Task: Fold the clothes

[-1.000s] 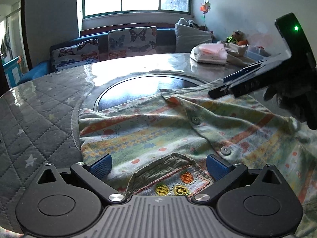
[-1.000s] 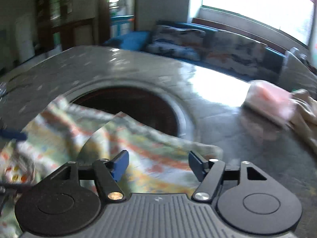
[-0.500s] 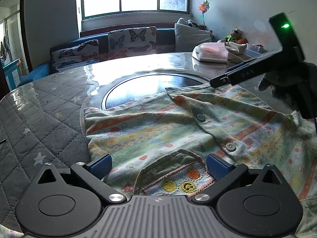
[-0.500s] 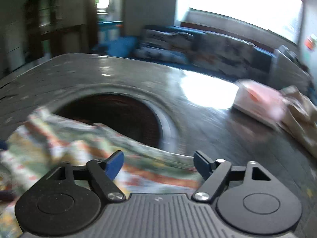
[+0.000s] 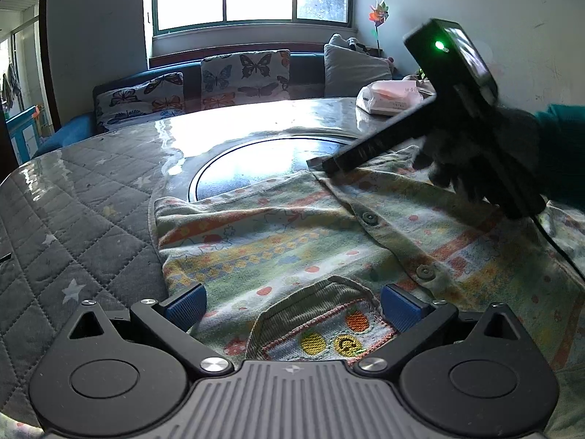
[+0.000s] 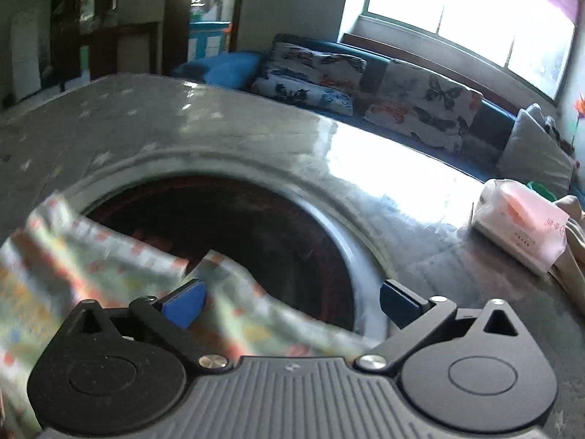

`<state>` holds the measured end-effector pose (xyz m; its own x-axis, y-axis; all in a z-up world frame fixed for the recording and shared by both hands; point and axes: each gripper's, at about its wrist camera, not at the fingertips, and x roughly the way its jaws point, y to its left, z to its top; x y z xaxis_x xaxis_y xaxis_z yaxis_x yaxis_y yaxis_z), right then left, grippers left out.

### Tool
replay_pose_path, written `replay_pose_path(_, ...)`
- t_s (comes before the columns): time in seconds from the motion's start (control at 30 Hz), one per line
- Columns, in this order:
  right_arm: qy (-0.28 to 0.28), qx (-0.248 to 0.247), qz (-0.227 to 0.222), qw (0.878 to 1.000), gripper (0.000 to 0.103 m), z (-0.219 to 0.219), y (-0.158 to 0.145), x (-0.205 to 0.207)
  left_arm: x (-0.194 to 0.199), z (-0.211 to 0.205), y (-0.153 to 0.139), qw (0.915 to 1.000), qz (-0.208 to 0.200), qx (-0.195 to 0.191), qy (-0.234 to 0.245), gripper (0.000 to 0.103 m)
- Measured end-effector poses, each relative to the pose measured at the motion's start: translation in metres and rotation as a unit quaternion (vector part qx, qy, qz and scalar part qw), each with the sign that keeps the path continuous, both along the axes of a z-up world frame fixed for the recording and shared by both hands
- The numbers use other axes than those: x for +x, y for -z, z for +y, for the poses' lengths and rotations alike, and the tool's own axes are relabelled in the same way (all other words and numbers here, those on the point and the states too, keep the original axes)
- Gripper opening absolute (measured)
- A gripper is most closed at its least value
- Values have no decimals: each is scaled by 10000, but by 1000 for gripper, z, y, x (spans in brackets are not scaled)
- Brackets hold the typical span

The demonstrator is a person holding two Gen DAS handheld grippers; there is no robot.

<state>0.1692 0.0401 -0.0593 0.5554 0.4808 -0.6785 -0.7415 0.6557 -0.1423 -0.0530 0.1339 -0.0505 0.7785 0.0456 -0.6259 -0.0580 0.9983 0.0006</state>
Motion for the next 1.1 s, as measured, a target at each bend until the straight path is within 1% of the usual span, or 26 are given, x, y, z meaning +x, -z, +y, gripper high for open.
replay_pose_path(0.13,30,21,-94,9999,103,-12,-14,2,0,0,0,10000,-6,-16,-5,103)
replay_pose_path(0.27,-184,-59,-39,9998,103,-37,-21,-17,0,1,0,10000,-9,-31,-8,103)
replay_pose_path(0.33,-203,-170,-12,9996,103,-46,-18,-26,0,1,0,10000,-9,-31,-9,103)
replay_pose_path(0.47,79,-421,-49,9991,103,-56,-3,-24,1,1,0,10000,-3,-15,-12,103)
replay_pose_path(0.57,322,-375,-80,9987,103,-65,-2,-15,1,1,1,10000,11,17,-24,103)
replay_pose_path(0.63,569,-565,-294,9963,103,-69,-3,-12,1,0,0,10000,23,36,-29,103)
replay_pose_path(0.67,606,-618,-350,9956,103,-71,-5,-10,1,0,0,10000,31,47,-38,103)
replay_pose_path(0.77,622,-359,-355,9968,103,-88,-20,-13,2,-3,-4,9999,51,113,-85,103)
replay_pose_path(0.83,533,-151,-463,9974,103,-102,-32,-22,2,-10,-13,9997,-60,234,-86,103)
replay_pose_path(0.93,455,34,-310,9985,103,-122,-42,-33,-3,-26,-36,9988,-413,227,138,103)
replay_pose_path(1.0,491,-24,-264,9984,103,-133,-38,-42,-4,-39,-44,9979,-470,-55,439,101)
replay_pose_path(1.03,525,-64,-256,9983,103,-139,-35,-47,-4,-47,-45,9969,-463,-188,612,99)
replay_pose_path(1.1,624,-56,-178,9979,103,-156,-29,-55,-3,-65,-42,9947,-420,-222,915,88)
